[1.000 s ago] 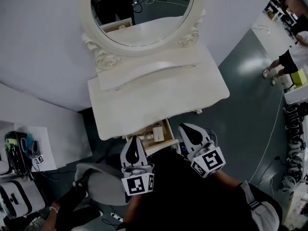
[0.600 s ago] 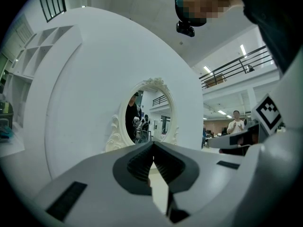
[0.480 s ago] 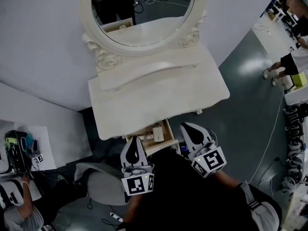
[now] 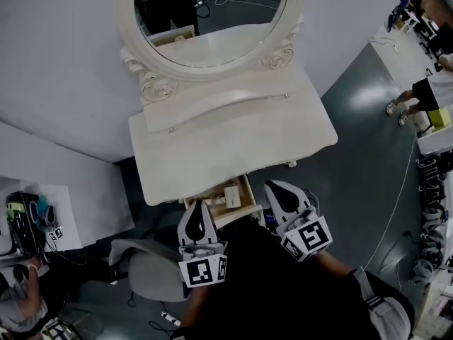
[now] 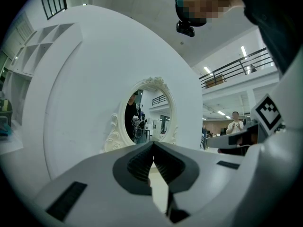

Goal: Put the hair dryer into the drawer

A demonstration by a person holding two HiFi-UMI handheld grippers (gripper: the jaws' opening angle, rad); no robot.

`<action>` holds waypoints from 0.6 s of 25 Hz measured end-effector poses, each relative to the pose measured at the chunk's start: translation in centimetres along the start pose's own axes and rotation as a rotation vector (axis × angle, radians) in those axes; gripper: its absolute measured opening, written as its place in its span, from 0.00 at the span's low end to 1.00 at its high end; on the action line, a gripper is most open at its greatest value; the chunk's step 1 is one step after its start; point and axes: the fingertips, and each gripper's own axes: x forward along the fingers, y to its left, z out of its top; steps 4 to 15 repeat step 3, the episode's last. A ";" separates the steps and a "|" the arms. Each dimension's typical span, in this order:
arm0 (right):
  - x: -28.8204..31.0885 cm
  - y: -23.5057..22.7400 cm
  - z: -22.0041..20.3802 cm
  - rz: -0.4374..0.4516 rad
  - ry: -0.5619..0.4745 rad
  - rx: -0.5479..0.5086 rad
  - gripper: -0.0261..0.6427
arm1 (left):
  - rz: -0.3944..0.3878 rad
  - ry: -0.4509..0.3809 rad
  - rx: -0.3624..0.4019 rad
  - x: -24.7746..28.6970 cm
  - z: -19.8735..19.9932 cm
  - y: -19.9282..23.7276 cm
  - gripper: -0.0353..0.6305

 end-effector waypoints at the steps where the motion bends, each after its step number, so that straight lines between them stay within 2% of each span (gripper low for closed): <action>1: 0.0 0.0 0.0 -0.001 -0.001 -0.001 0.08 | -0.001 0.001 0.000 0.0 0.0 0.0 0.09; 15: 0.0 0.1 -0.1 -0.001 -0.003 -0.001 0.08 | -0.003 0.003 0.000 0.0 -0.1 0.0 0.09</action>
